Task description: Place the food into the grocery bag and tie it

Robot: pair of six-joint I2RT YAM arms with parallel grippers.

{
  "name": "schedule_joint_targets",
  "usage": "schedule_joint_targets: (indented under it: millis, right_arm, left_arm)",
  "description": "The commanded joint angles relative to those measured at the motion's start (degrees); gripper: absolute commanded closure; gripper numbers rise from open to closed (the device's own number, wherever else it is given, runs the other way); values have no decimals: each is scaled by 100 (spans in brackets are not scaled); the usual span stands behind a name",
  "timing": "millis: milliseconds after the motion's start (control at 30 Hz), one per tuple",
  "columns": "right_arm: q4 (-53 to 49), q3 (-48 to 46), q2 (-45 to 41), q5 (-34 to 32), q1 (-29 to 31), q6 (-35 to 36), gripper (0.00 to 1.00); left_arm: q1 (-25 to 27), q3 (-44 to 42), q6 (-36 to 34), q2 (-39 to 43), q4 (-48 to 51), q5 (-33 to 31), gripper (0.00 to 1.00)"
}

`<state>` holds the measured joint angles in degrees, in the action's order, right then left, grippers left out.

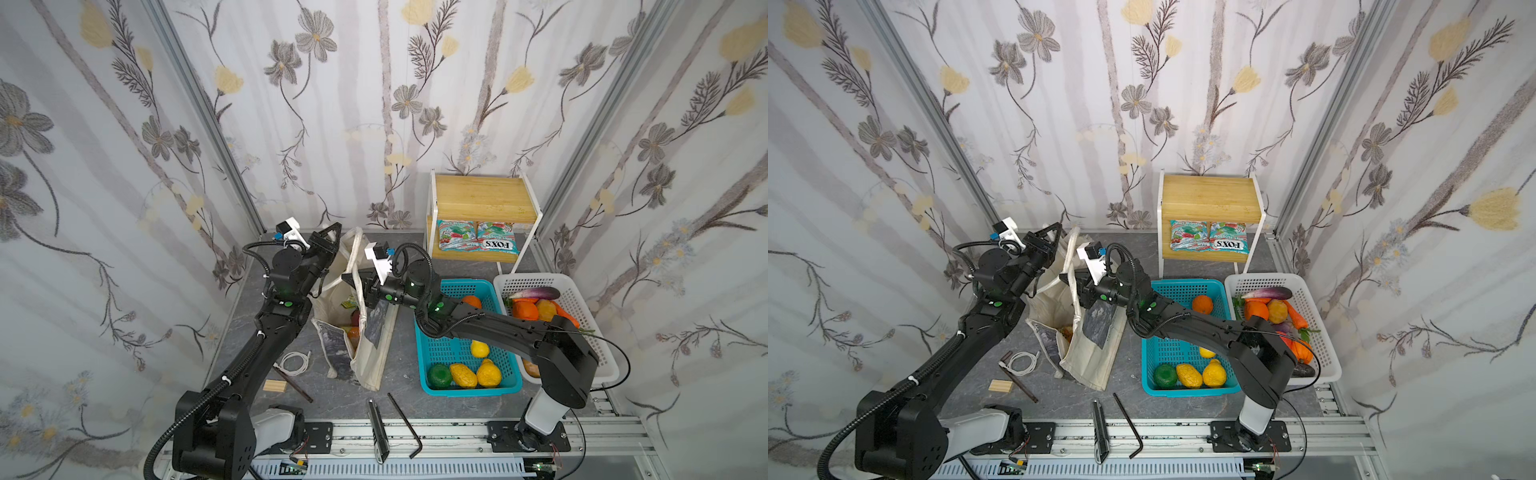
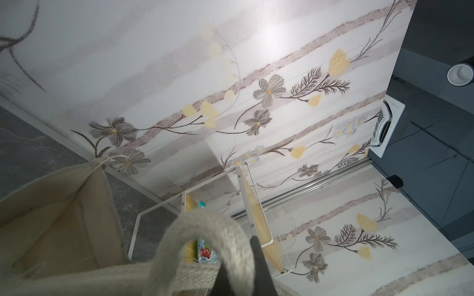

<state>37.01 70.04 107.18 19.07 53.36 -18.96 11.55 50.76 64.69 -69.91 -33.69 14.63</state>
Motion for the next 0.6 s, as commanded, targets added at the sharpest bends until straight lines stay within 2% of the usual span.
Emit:
schedule_joint_targets:
  millis: [0, 200, 300, 467, 567]
  right_arm:
    - [-278, -44, -116, -288, -34, 166, 100]
    - [-1727, 253, -290, -955, -202, 458, 100]
    - [-2030, 248, -431, -1131, -318, 458, 100]
    - [-2547, 414, -625, -1833, -476, 503, 100]
    - [-2523, 469, -714, -2075, -580, 482, 100]
  left_arm:
    - [-114, 144, -13, -14, -95, -5, 100]
    - [-512, 319, 73, 126, -94, 242, 100]
    - [-685, 397, 157, 135, -94, 450, 100]
    - [-1042, 509, 219, 110, -85, 853, 100]
    - [-1339, 574, 318, 7, -76, 1217, 100]
